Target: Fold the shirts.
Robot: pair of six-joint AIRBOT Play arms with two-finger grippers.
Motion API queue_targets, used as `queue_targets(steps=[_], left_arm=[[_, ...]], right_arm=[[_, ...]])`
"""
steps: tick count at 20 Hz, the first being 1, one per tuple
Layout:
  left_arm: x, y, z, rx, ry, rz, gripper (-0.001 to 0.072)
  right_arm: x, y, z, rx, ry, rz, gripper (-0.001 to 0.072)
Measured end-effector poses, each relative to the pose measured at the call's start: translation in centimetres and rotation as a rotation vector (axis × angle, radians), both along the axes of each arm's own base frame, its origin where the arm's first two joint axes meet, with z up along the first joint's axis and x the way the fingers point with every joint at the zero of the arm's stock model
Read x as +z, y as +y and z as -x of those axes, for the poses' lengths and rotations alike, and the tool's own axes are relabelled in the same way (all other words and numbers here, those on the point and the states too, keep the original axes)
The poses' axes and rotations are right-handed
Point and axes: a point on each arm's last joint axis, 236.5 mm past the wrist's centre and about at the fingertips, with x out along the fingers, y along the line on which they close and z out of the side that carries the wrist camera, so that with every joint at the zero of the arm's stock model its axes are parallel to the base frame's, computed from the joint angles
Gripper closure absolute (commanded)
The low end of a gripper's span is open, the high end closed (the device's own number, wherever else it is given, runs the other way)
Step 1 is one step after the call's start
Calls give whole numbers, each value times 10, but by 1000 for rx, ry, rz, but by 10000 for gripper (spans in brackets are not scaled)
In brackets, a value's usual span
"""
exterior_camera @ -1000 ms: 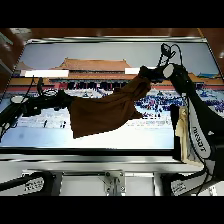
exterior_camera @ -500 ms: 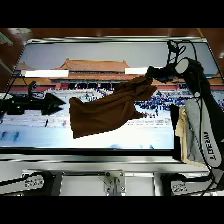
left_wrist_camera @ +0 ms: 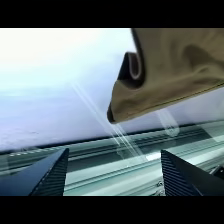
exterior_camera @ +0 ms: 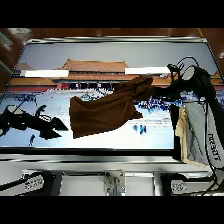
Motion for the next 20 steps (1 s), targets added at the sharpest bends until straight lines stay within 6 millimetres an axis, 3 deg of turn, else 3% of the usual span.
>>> queue_targets(steps=[6, 7, 9, 10, 12, 20], left_arm=[[-29, -43, 0, -12, -6, 10, -3], [-32, -50, -3, 1, -6, 21, 56], [-37, -58, -17, 52, -36, 27, 526], [-40, -57, -22, 70, -49, 19, 607], [-37, -64, -32, 111, -66, 45, 669], [-9, -78, -39, 47, -145, 110, 669]], right_arm=[[-1, 4, -8, -22, -33, -30, 84], [-1, 3, -8, -24, -34, -29, 84], [-1, 3, -10, -29, -39, -33, 83], [-3, 4, -10, -30, -36, -36, 83], [-11, 6, -8, -33, -11, -44, 82], [-73, 45, 10, 22, 176, -175, 83]])
